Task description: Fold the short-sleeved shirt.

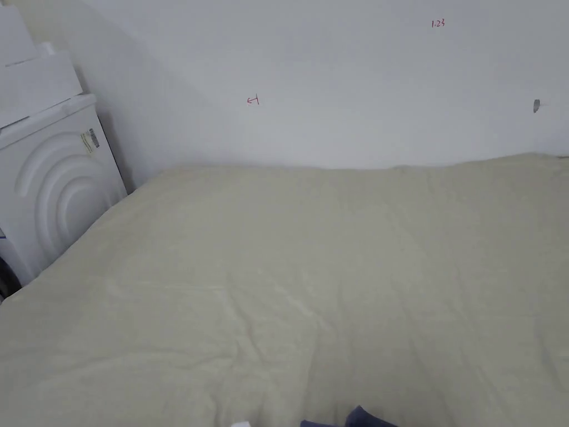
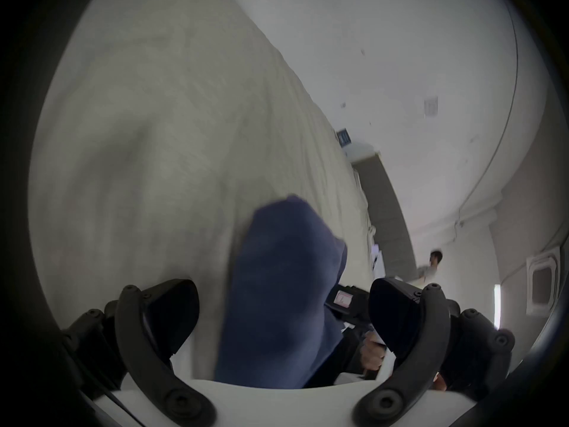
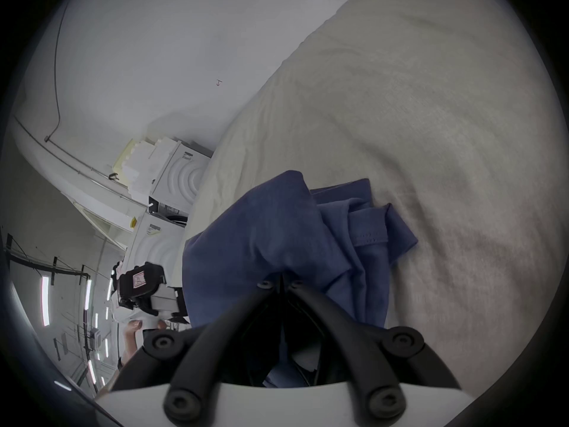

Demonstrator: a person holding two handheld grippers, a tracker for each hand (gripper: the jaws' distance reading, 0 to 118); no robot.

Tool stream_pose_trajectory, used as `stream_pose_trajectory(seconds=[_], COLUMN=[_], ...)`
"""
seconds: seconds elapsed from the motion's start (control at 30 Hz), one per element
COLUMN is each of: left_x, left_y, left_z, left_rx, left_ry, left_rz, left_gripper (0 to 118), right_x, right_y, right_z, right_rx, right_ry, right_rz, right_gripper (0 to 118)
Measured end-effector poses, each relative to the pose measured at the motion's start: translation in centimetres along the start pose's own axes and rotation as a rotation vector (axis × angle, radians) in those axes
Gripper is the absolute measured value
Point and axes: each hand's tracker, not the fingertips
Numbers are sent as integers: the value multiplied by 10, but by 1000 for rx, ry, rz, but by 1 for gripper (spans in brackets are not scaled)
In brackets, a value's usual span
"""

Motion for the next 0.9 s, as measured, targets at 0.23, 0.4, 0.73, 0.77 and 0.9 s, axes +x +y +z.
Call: stream_pose_trajectory(seconds=[0.23, 0.4, 0.73, 0.77, 0.9], left_x=[49, 39, -31, -44, -110], left_y=[-7, 5, 153, 173, 227], left_z=[-28, 5, 195, 213, 267], left_rx=[-77, 11, 255, 234, 182], left_ry=[250, 86, 238, 237, 353], left_rz=[-314, -146, -109, -124, -15], left_gripper=[51, 31, 29, 29, 29], right_x=[-12, -35, -53, -54, -56], right_y=[6, 5, 10, 10, 10], right_z=[3, 18, 41, 39, 35], right_rx=[-17, 25, 83, 76, 42], right_ry=[-37, -76, -21, -30, -83], right_rz=[58, 126, 58, 60, 78], right_gripper=[0, 0, 0, 0, 0])
